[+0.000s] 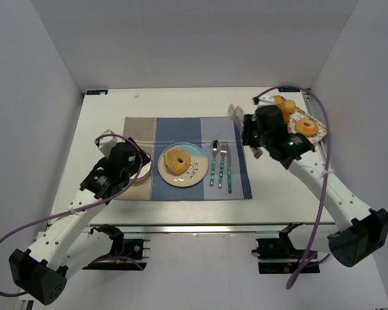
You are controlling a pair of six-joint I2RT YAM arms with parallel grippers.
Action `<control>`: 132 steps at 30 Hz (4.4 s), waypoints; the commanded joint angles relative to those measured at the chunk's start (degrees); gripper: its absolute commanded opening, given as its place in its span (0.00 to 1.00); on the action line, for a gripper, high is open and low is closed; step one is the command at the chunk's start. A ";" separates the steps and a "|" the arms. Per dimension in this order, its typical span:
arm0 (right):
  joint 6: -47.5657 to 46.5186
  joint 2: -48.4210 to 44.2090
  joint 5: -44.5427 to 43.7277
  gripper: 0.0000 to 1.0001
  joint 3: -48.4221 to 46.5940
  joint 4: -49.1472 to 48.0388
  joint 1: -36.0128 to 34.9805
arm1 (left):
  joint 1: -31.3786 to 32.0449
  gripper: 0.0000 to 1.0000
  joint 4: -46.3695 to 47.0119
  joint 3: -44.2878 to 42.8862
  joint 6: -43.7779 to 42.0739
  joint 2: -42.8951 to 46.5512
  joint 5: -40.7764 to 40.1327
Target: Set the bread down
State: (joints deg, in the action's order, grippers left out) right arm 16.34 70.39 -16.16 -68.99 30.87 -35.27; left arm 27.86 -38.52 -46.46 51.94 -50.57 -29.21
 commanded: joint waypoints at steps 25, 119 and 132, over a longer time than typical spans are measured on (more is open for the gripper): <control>-20.81 23.56 10.90 0.52 -11.77 1.29 39.48 | -0.26 0.98 8.11 -5.92 -5.01 -12.10 1.79; 0.45 4.15 4.56 0.56 7.38 2.88 -18.96 | -0.26 0.98 -6.83 0.14 3.34 8.12 -2.43; 1.41 -2.18 0.71 0.60 7.38 2.71 -18.96 | -0.26 0.98 -6.13 0.14 2.99 7.68 -2.25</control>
State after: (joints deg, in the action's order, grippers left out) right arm 16.38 70.26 -12.25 -61.93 34.68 -54.02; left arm 27.86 -45.41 -46.44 54.94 -43.03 -31.48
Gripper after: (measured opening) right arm 0.600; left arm 0.979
